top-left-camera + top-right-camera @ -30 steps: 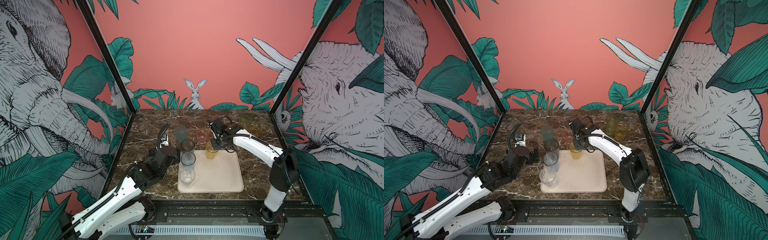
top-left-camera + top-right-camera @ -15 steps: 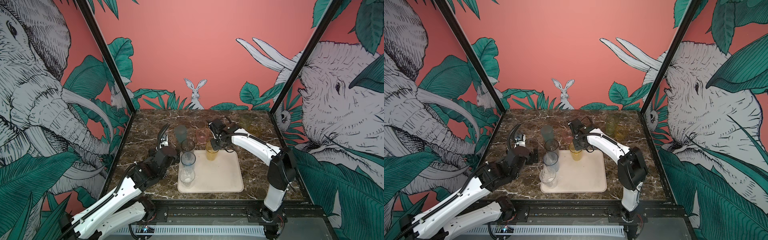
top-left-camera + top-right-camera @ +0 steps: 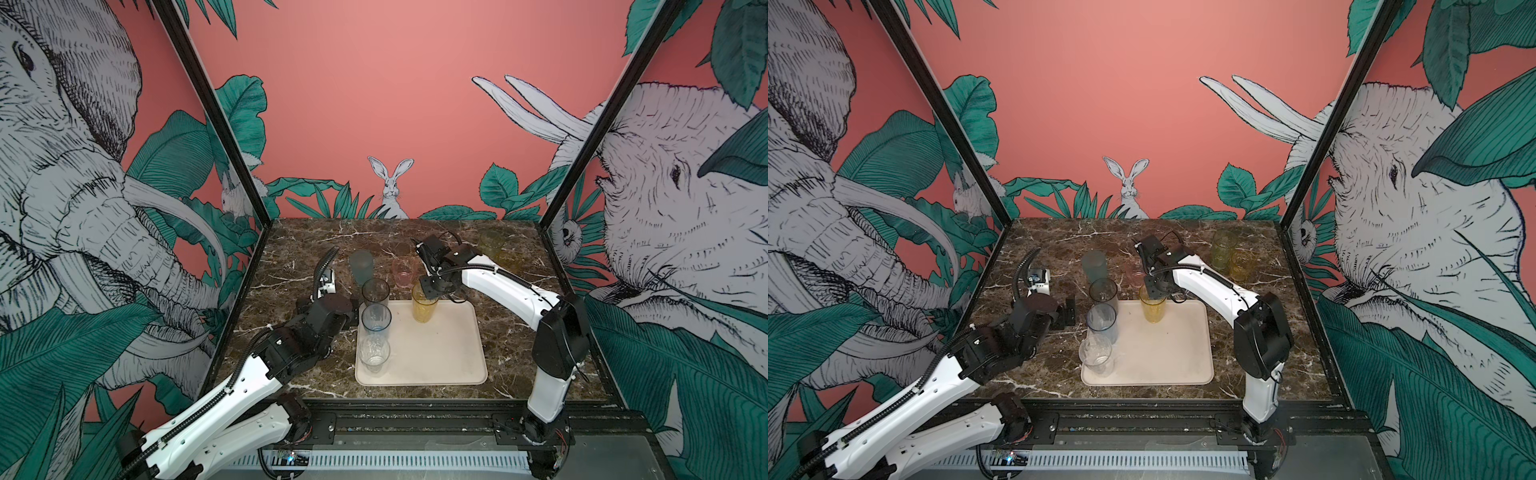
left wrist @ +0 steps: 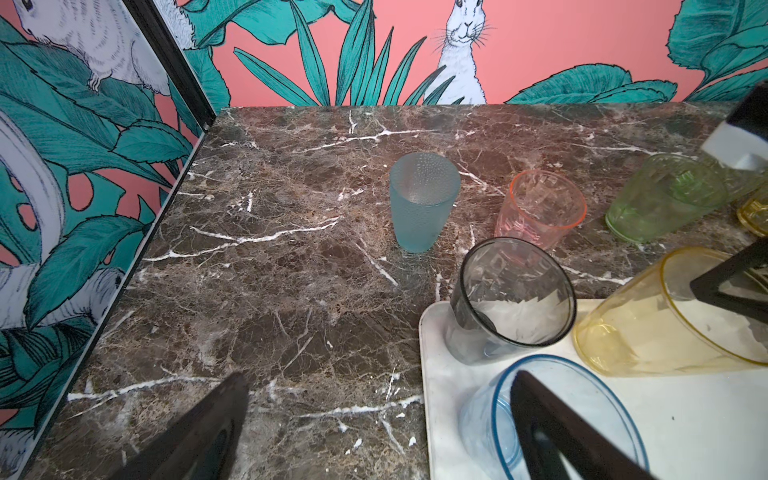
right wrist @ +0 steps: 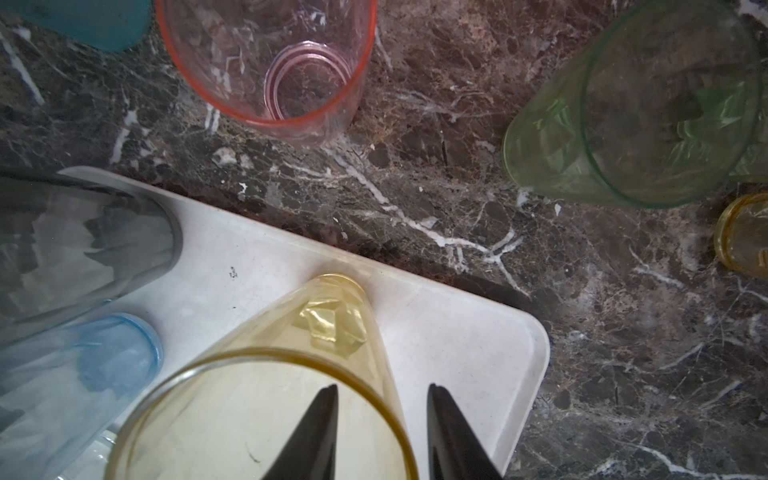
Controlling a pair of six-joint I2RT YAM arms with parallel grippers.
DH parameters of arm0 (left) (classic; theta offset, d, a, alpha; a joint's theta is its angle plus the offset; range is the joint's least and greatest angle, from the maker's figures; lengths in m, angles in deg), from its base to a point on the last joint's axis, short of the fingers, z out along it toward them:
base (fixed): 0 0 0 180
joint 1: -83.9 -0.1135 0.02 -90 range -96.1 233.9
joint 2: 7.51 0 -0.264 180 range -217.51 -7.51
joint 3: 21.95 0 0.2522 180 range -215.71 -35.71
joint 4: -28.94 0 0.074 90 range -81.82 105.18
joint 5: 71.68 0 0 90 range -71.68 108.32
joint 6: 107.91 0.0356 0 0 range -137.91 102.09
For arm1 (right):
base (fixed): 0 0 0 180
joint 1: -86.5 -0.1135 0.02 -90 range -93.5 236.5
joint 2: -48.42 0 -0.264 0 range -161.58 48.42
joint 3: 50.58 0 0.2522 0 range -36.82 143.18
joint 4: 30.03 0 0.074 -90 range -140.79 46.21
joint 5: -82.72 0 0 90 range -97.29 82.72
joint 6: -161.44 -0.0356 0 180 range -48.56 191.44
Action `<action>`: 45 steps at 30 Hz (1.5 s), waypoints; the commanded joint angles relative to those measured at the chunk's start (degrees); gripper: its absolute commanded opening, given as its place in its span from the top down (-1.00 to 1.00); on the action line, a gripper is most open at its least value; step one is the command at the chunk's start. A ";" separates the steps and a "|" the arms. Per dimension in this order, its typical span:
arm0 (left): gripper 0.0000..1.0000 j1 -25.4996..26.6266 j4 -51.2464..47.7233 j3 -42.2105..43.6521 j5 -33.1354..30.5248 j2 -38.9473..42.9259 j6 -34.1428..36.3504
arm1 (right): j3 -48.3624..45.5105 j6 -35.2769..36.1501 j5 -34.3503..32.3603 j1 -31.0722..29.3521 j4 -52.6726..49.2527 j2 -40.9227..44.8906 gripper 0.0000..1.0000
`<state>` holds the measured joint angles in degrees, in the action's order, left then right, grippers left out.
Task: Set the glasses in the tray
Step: 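Lower the yellow glass onto the tray and open the right gripper, then move the right gripper toward the teal frosted glass while the left gripper draws back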
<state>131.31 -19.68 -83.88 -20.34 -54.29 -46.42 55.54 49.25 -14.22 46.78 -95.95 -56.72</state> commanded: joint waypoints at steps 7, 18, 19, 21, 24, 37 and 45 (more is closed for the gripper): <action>-0.99 -0.40 -1.27 -0.78 -1.60 1.02 0.21 | 7.52 1.44 -1.35 -0.35 -0.67 2.49 0.08; -0.99 -0.39 -2.38 -1.74 -1.68 2.20 0.03 | 20.84 3.82 0.76 -1.65 1.00 -2.72 0.06; -0.99 -0.39 -2.49 -1.73 -1.71 2.37 -0.05 | 21.72 3.98 0.87 -1.80 1.06 -3.47 0.06; -0.98 -0.34 -3.06 -1.89 -1.76 3.16 -0.14 | 24.35 4.51 1.19 -2.27 1.42 -5.31 0.06; -0.97 -0.35 -3.45 -1.81 -1.65 4.76 -0.23 | 27.15 5.22 0.92 -3.13 2.20 -7.74 0.05; -0.93 -0.40 -3.80 1.13 -0.53 12.19 -2.01 | 36.69 5.54 2.29 -5.85 7.12 -19.41 0.04; -0.95 -0.40 -4.24 1.49 -0.71 13.80 -1.70 | 41.34 3.85 4.32 -6.29 9.68 -25.26 0.03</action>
<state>131.31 -22.71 -83.18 -20.31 -41.55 -47.50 94.64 53.81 -10.88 40.98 -88.70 -80.87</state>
